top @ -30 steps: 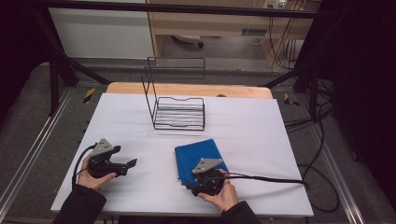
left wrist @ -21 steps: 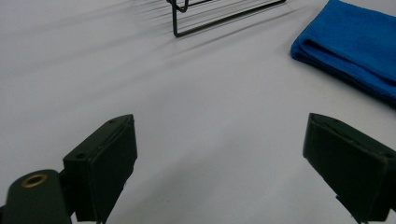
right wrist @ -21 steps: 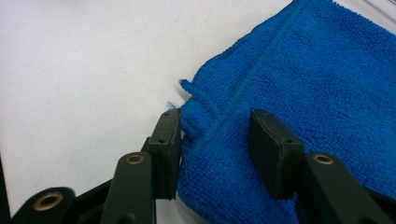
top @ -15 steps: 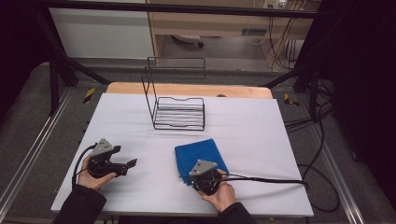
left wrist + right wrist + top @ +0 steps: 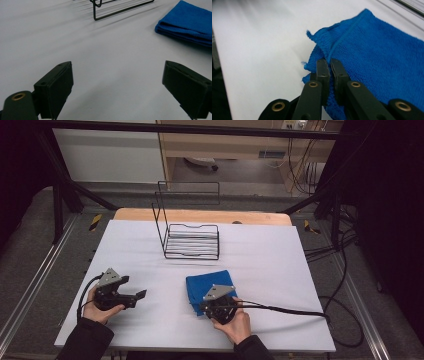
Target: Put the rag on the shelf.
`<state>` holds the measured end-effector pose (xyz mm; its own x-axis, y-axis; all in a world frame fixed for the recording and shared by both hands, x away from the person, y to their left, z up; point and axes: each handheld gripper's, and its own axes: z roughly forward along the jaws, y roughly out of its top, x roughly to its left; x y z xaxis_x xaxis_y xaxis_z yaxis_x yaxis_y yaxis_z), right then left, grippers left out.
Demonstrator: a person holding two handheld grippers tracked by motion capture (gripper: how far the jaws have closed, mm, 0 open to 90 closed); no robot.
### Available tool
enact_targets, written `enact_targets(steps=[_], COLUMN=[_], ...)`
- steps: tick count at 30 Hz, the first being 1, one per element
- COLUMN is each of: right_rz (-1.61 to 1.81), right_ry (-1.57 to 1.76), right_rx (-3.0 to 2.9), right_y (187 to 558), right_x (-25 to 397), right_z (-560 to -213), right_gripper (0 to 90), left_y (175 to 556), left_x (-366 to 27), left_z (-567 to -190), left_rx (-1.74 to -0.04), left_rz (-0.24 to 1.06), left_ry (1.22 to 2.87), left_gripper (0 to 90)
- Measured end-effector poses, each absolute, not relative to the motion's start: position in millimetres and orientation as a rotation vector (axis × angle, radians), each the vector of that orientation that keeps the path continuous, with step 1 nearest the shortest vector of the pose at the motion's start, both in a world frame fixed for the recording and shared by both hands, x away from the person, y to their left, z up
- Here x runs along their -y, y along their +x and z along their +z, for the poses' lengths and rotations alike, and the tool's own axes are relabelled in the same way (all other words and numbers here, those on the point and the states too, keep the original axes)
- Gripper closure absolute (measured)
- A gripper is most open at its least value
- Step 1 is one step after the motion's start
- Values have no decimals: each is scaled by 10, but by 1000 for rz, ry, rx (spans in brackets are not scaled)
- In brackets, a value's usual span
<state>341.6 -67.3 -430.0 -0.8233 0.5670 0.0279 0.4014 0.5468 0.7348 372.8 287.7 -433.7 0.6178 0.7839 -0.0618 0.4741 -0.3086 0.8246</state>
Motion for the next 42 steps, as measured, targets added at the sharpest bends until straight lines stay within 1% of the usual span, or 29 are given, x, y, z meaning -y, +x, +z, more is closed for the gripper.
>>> enact_targets(steps=[6, 13, 18, 19, 22, 23, 25, 27, 28, 29, 30, 31, 35, 39, 42], right_rz=[1225, 1263, 1279, 1275, 1312, 1334, 1359, 1371, 1373, 1369, 1369, 1370, 1368, 1362, 1367], right_ry=[907, 906, 905, 911, 891, 884, 870, 857, 855, 857, 857, 871, 917, 946, 964], right_rx=[-2578, -2601, -2621, -2644, -2649, -2637, -2611, -2577, -2564, -2550, -2550, -2515, -2471, -2433, -2421], right_y=[3438, 3421, 3434, 3440, 3427, 3423, 3422, 3438, 3459, 3479, 3479, 3534, 3639, 3730, 3768], right_x=[447, 91, -63, -70, -63, -54, -21, 37, 77, 118, 118, 240, 470, 698, 855], right_z=[-4270, -4263, -4344, -4364, -4358, -4329, -4242, -4154, -4118, -4084, -4084, -4024, -3976, -3995, -4032], right_gripper=[871, 870, 848, 827, 704, 635, 552, 434, 392, 362, 362, 301, 189, 110, 81], left_y=[3727, 3725, 3724, 3724, 3725, 3726, 3724, 3723, 3724, 3724, 3725, 3724, 3726, 3729, 3736], left_x=[-2883, -2886, -2886, -2886, -2890, -2890, -2888, -2887, -2885, -2885, -2887, -2885, -2856, -2828, -2799], left_z=[-4335, -4332, -4331, -4330, -4330, -4329, -4326, -4321, -4319, -4319, -4316, -4309, -4301, -4287, -4269], left_rx=[-995, -998, -998, -998, -1000, -1001, -1000, -998, -1000, -1000, -998, -996, -996, -991, -984], left_rz=[448, 447, 444, 443, 441, 440, 440, 441, 441, 441, 440, 437, 429, 424, 419], left_ry=[1964, 1958, 1959, 1958, 1957, 1957, 1958, 1958, 1955, 1955, 1958, 1959, 1954, 1958, 1968], left_gripper=[102, 101, 101, 101, 101, 101, 100, 99, 99, 98, 98, 97, 89, 81, 77])
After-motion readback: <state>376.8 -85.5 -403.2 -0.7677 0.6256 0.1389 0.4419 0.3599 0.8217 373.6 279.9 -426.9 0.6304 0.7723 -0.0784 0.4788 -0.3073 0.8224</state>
